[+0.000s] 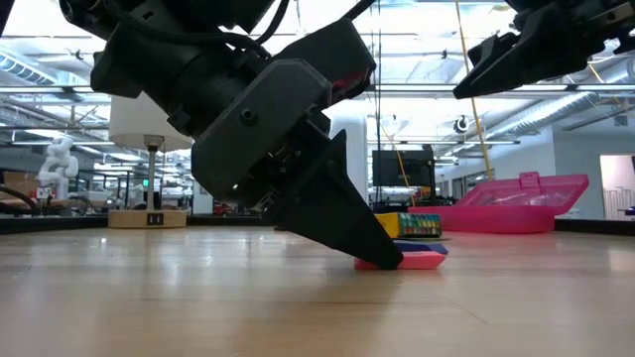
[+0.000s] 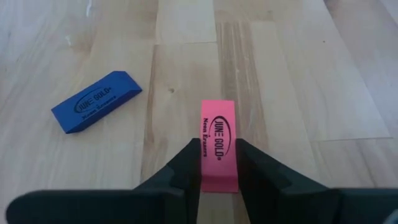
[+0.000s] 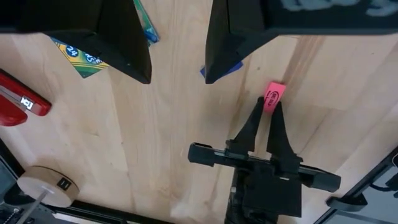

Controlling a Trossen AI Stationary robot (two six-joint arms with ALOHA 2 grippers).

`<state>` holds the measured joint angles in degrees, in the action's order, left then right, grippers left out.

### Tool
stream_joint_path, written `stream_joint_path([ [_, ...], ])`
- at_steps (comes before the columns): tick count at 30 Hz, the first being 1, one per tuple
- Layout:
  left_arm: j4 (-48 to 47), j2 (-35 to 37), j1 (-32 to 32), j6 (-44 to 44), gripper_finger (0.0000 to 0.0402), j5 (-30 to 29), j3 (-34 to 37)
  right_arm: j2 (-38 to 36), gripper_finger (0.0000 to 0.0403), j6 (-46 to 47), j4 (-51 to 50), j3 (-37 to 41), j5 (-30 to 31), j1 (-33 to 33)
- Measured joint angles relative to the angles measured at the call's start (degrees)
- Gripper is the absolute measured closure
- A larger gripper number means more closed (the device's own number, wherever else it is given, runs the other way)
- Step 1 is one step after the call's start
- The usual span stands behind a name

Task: Pack school essentials
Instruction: Put the pink eraser into the pink supply box

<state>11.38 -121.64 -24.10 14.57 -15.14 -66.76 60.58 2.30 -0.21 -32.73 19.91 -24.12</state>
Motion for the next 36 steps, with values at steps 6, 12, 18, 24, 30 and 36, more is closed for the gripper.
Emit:
stream_joint_path([
  [6,1.1,0.0,0.0,-0.4,0.0309,0.0,0.1,0.0,0.0257,-0.1,0.0,0.0,1.3,0.0],
  [12,1.0,1.1,0.1,-0.5,0.0309,0.5,0.2,0.0,0.0257,-0.5,0.1,0.0,1.3,0.0],
  [18,1.2,3.9,0.5,-1.0,0.0309,0.5,0.2,0.4,0.0257,-3.5,4.2,0.0,1.3,0.0],
  [24,0.1,7.8,1.9,-0.7,0.0309,0.2,0.1,4.5,0.0257,-13.8,7.2,0.0,1.1,-0.6],
  [30,-2.8,12.2,3.4,-2.7,0.0309,-0.1,0.1,10.1,0.0257,-26.6,13.3,0.0,0.9,-2.6],
  [36,-7.1,17.1,5.2,-3.6,0.0309,-1.9,0.1,14.6,0.0257,-39.2,21.4,0.1,1.0,-3.4],
])
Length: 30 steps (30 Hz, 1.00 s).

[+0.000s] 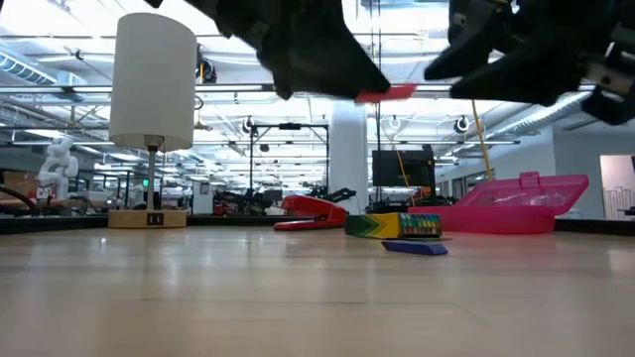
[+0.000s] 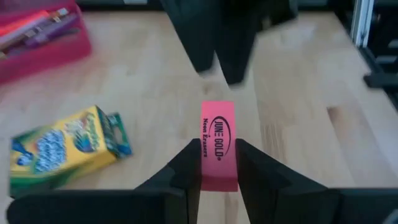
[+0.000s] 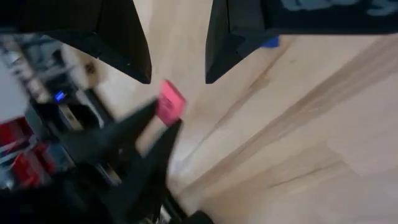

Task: Pack school essentials
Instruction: Put the pink eraser into the pink supply box

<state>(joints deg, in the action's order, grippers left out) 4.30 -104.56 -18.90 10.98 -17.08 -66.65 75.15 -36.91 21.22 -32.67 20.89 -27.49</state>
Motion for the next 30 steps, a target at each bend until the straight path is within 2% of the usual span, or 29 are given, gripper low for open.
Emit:
stream_joint_path([
  [6,-0.1,2.6,1.5,0.1,0.0309,0.2,-0.1,2.8,0.0257,-11.4,7.0,0.0,0.5,0.2],
  [10,0.5,2.7,2.4,0.7,0.0309,3.3,-0.1,3.8,0.0257,-16.8,9.4,0.0,3.2,0.8],
  [16,0.6,2.7,3.9,1.4,0.0309,4.0,-0.1,4.2,0.0264,-19.0,10.3,0.0,2.7,2.0],
  [20,0.5,2.7,4.3,1.5,0.0309,4.0,-0.1,4.2,0.0290,-19.8,10.7,0.0,0.2,2.4],
  [30,0.5,2.7,4.5,1.5,0.0309,6.9,-0.1,4.2,0.0377,-19.8,10.7,0.0,-0.1,2.4],
])
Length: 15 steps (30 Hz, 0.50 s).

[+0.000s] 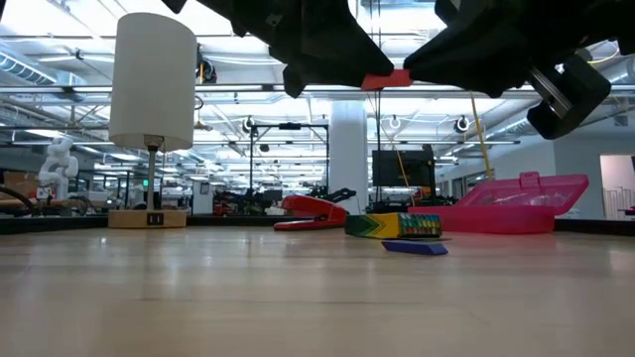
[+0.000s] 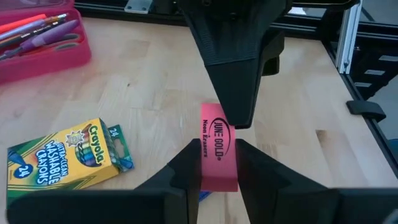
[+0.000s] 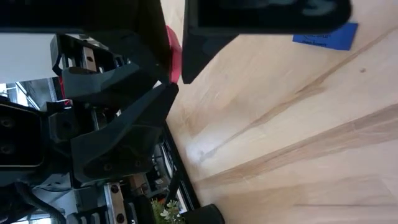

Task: Pack school essentials
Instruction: Put the pink eraser into the pink supply box

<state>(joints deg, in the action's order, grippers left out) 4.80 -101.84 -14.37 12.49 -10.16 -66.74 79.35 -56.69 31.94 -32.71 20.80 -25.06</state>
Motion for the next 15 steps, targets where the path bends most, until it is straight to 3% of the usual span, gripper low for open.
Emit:
stream_joint_path([
  [10,-0.2,0.0,-0.1,0.3,0.0304,1.0,0.0,0.0,0.0389,0.5,0.0,0.0,-0.1,-0.1],
  [15,-0.2,0.0,-0.2,0.8,0.0250,1.0,0.0,0.0,0.0389,2.0,-0.1,0.0,0.0,0.0],
])
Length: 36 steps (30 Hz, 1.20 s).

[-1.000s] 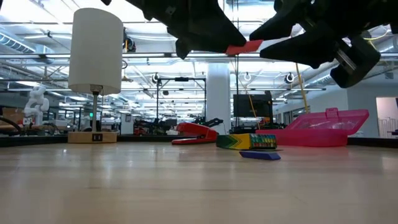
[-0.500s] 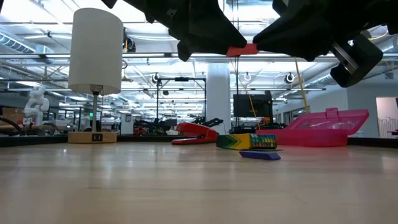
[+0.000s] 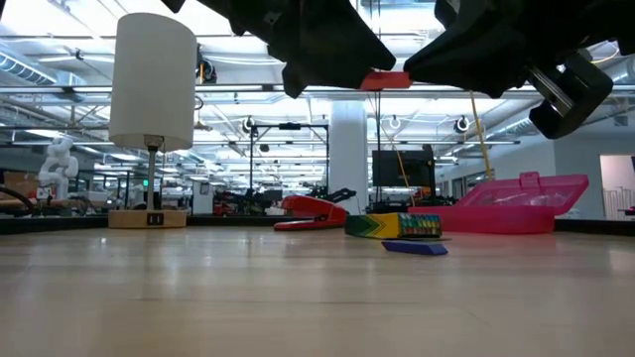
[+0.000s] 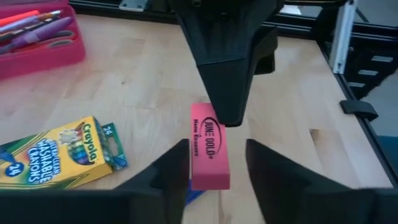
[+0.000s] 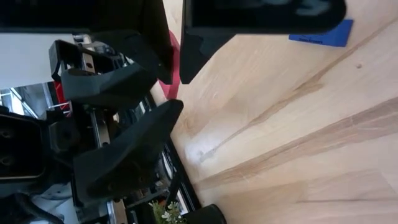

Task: Pack school essentials
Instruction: Put the pink eraser into the pink supply box

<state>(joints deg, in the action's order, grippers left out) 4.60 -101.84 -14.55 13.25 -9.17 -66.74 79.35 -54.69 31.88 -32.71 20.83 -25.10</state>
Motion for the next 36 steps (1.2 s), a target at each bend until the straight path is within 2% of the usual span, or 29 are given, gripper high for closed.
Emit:
stream_joint_path([
  [7,-3.4,0.5,-0.3,0.2,0.0165,-3.2,0.0,0.0,0.0389,2.3,-0.2,0.0,0.1,0.0],
  [13,-11.9,3.1,-0.8,2.3,0.0139,-8.9,0.0,-0.1,0.0389,4.1,-2.3,0.0,0.9,0.1],
  [20,-20.0,3.7,-1.3,4.5,0.0138,-12.1,0.0,-0.5,0.0389,4.3,-8.3,0.0,14.1,2.3],
  [24,-21.1,3.5,-1.2,5.3,0.0137,-12.4,0.0,-1.2,0.0389,4.2,-15.1,0.0,20.0,6.9],
  [27,-21.1,3.5,-1.2,5.3,0.0137,-12.4,0.0,-2.7,0.0390,4.1,-19.8,0.0,20.0,11.7],
  [36,-19.3,3.6,-1.0,5.1,0.0137,-12.4,1.3,-10.6,0.0390,-0.8,-23.8,0.0,19.2,27.8],
])
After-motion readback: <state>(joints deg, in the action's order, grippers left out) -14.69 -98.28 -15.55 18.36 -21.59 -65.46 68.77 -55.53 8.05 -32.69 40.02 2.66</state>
